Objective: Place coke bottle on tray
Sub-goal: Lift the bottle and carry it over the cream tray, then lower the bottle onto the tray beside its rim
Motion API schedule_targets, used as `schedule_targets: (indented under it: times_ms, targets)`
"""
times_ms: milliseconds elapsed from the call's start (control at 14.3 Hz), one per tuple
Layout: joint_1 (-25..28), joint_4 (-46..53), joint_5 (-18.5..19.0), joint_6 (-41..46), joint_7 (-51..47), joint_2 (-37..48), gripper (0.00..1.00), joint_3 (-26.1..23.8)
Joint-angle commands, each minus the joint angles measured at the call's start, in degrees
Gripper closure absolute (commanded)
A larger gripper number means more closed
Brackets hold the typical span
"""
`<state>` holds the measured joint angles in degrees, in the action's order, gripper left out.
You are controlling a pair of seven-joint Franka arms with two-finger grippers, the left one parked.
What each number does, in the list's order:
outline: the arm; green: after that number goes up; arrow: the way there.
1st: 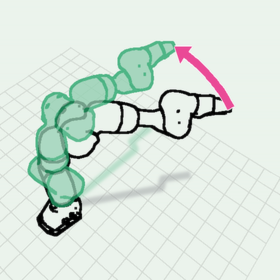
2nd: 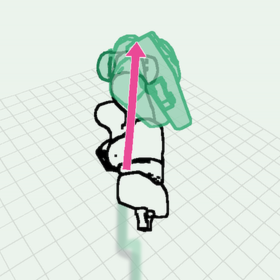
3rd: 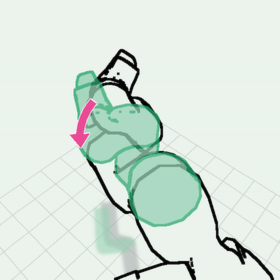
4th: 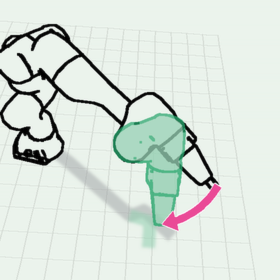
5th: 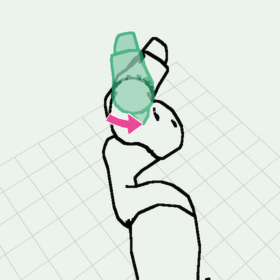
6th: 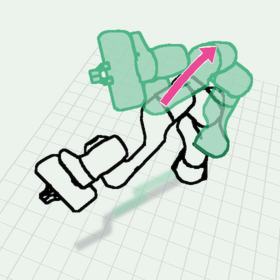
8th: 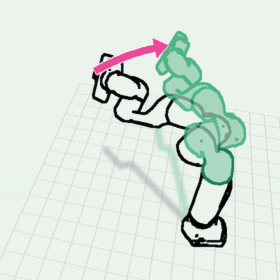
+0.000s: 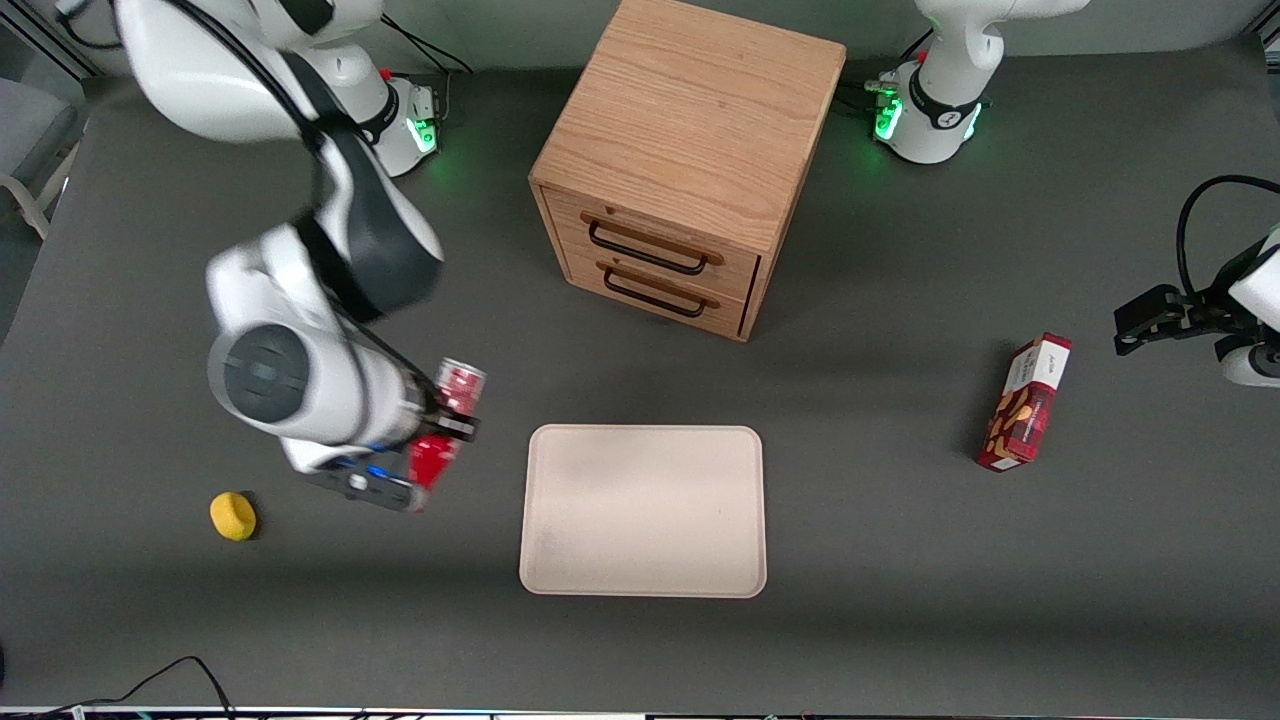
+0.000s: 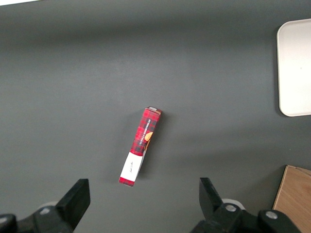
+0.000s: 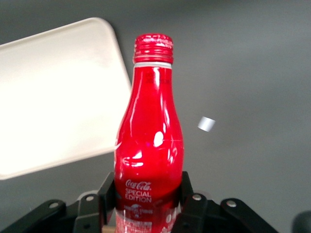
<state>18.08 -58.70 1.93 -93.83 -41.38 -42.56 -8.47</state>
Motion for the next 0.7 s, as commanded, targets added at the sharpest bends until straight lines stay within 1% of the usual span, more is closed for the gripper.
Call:
schedule_targets:
  times_ms: [0, 70, 209, 349, 488, 628]
  targets:
    - [3.62, 5.53, 2.97, -5.98, 6.36, -7.86, 1.00, 0.91]
    - [4.07, 5.52, 4.30, -9.14, 7.35, -9.97, 1.00, 0.82]
    - [4.69, 5.52, 4.84, -15.21, 9.02, -13.32, 1.00, 1.08]
    - [5.91, 5.44, 5.45, -17.43, 11.39, -15.44, 1.00, 2.84]
    - [5.92, 5.52, 5.45, -18.14, 14.64, -17.02, 1.00, 3.10]
    - [6.01, 5.44, 5.45, -21.11, 14.74, -18.51, 1.00, 3.11]
